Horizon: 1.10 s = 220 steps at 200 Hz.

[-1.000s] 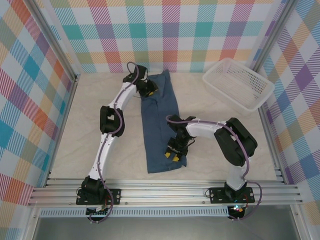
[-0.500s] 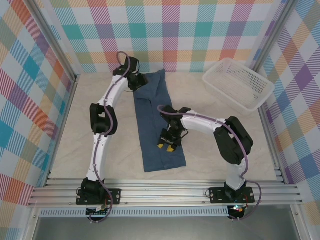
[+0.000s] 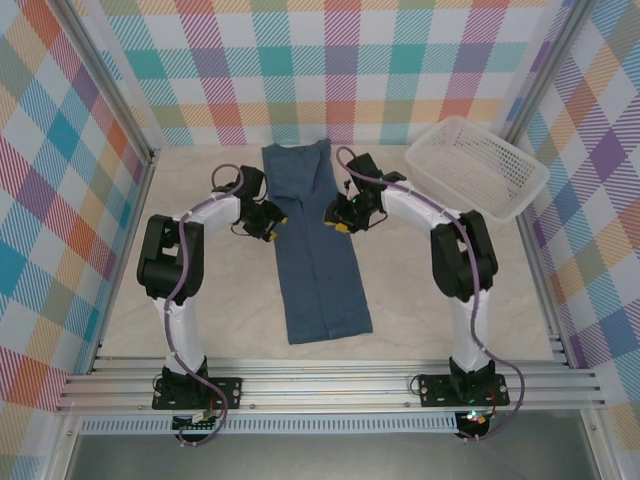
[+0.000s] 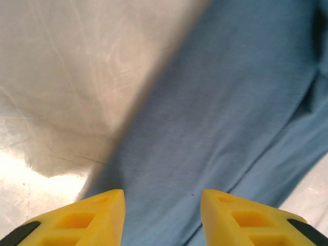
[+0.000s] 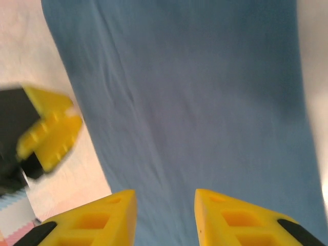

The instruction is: Fold and stack the t-shirts

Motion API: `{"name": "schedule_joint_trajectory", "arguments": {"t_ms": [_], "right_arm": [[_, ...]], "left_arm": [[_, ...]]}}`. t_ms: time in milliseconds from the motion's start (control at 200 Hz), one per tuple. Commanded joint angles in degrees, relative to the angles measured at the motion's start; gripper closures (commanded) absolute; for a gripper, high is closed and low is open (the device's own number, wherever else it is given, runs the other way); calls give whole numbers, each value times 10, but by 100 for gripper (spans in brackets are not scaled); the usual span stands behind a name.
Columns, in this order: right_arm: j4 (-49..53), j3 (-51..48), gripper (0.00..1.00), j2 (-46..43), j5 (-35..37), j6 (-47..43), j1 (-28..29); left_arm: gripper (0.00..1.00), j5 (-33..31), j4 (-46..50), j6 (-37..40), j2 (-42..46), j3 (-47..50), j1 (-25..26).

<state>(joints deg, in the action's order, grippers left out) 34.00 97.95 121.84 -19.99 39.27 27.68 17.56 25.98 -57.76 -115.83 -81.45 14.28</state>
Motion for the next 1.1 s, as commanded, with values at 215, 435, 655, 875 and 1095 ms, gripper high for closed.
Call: {"name": "schedule_joint_trajectory", "arguments": {"t_ms": [215,435,655,875,1095], "right_arm": [[-21,194,70,158,-44,-37,-24],[28,288,71,241,-16,-20,-35],[90,291,71,261,23,14,-50],[68,154,71,186,60,53,-64],[42,97,70,158,59,63,-82]], "left_arm": [[59,-23,-48,-58,-67,-104,5],[60,-28,-22,-41,-130,-196,5],[61,6,19,-10,-206,-282,9],[63,34,27,15,-235,-303,31],[64,34,29,18,-244,-304,46]]}}
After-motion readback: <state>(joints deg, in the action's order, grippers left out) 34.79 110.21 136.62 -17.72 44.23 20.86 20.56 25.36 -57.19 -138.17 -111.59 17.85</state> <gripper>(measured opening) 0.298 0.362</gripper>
